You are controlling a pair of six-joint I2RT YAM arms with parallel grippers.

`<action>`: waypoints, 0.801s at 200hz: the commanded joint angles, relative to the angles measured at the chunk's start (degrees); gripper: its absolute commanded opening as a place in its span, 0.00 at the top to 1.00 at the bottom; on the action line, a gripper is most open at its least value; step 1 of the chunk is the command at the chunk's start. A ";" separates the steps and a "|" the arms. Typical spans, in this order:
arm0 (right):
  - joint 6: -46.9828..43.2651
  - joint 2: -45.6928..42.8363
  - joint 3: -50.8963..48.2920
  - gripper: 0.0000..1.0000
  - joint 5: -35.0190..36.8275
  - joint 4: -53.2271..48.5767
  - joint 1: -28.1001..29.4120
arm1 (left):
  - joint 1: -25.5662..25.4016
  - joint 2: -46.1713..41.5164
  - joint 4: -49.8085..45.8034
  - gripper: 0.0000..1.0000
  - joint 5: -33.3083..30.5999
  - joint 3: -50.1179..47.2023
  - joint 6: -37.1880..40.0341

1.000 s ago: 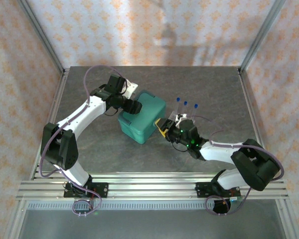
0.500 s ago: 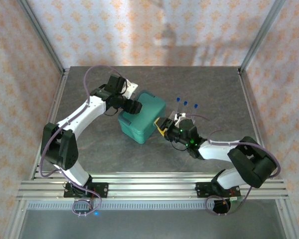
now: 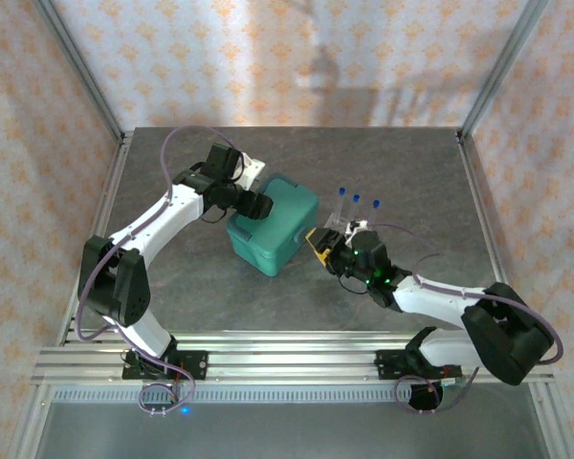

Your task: Organize the chemistry lab equipment

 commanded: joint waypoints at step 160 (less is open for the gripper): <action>2.10 7.61 7.74 0.41 -1.48 11.03 -0.23 | -1.08 3.03 -5.82 0.24 -0.33 -3.38 0.93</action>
